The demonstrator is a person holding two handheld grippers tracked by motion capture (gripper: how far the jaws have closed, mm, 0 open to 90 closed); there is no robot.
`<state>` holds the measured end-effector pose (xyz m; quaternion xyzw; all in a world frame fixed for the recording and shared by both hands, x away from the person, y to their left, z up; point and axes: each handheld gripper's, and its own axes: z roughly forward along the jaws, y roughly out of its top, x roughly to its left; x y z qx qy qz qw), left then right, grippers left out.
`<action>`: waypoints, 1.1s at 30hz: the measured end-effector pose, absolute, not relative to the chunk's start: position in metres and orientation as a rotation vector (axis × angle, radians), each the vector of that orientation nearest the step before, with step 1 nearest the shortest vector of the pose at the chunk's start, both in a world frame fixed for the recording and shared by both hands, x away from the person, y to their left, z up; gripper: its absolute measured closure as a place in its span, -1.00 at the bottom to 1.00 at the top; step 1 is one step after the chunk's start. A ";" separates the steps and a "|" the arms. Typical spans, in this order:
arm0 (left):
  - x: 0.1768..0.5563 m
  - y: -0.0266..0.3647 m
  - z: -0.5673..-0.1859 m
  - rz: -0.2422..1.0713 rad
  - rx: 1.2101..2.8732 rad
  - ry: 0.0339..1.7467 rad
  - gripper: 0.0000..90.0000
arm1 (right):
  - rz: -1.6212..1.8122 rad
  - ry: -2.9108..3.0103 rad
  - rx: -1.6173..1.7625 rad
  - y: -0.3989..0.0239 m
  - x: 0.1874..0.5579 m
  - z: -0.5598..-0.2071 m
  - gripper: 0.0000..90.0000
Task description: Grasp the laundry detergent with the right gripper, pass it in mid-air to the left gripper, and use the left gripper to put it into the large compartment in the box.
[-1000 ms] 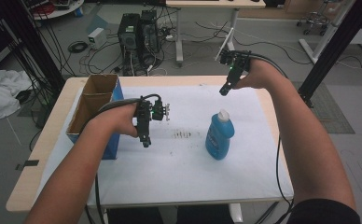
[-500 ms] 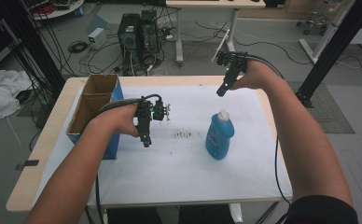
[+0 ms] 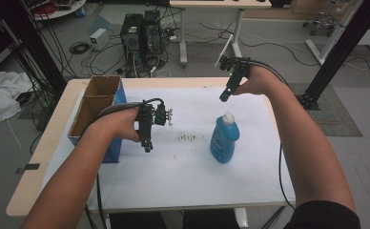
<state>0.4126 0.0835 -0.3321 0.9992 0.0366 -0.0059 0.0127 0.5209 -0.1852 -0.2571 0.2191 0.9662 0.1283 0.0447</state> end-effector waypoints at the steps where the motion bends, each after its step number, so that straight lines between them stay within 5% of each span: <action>1: 0.412 0.084 -0.332 -0.020 3.116 0.117 -0.96 | 0.388 2.949 0.675 -0.186 0.521 -0.257 -0.97; 33: 0.404 0.077 -0.334 -0.008 3.138 0.075 -0.96 | 0.516 2.850 0.965 -0.277 0.467 -0.278 -0.97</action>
